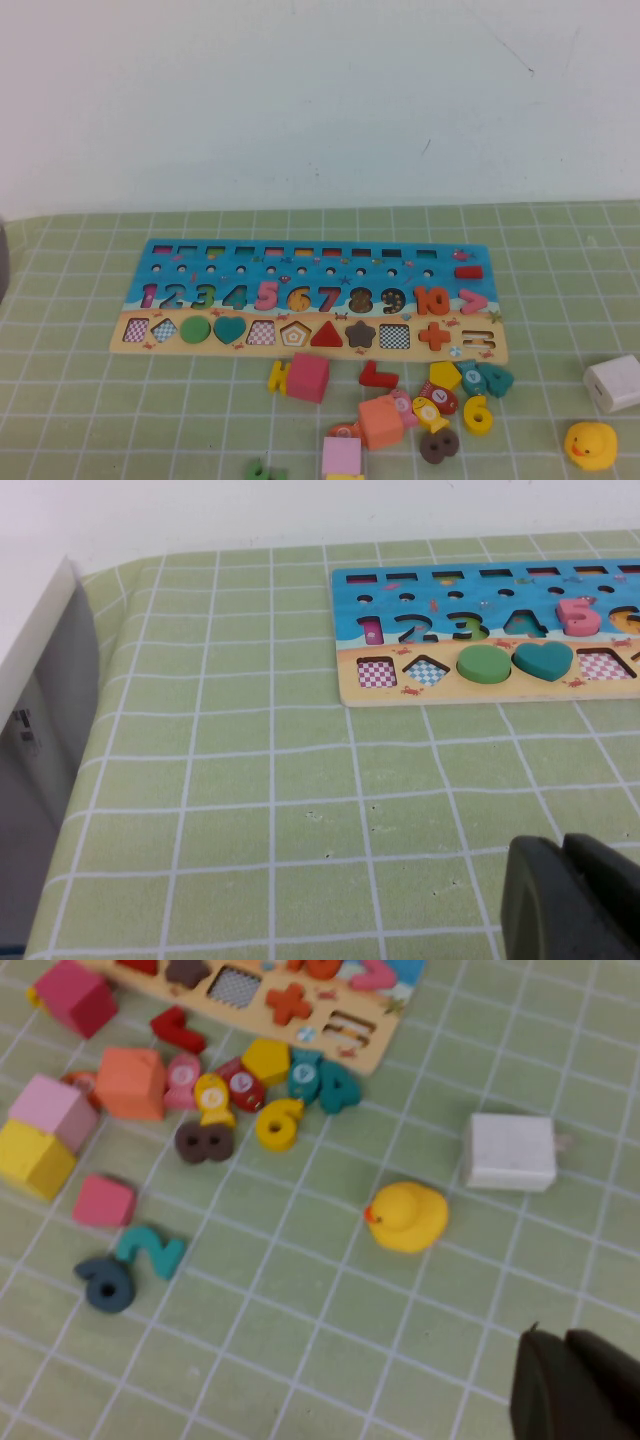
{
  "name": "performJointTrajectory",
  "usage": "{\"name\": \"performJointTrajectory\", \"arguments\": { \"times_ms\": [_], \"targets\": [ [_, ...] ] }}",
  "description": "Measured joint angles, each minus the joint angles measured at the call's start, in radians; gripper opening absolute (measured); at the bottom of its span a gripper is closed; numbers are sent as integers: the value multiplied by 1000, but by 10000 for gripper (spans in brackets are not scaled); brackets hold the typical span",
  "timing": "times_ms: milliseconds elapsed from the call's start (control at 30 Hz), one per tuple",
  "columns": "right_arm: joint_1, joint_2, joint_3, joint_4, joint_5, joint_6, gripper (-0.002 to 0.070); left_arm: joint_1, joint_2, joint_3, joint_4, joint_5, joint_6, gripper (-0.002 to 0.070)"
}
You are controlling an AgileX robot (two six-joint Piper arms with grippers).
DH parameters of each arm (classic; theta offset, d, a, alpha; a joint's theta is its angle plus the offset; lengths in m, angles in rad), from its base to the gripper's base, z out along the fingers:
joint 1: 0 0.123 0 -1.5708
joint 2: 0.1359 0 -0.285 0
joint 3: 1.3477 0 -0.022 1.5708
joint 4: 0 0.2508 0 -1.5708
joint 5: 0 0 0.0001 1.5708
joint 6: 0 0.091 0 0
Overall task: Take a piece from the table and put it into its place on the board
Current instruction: Pick up the "number 6"
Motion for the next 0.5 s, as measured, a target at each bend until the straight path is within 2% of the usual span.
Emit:
{"name": "performJointTrajectory", "arguments": {
  "times_ms": [233,500],
  "targets": [
    [94,175,-26,0,31,-7,-1,0,0,0,0,0,0,-1],
    [112,384,-53,18,93,16,-1,0,0,0,0,0,0,-1]
  ]
}}
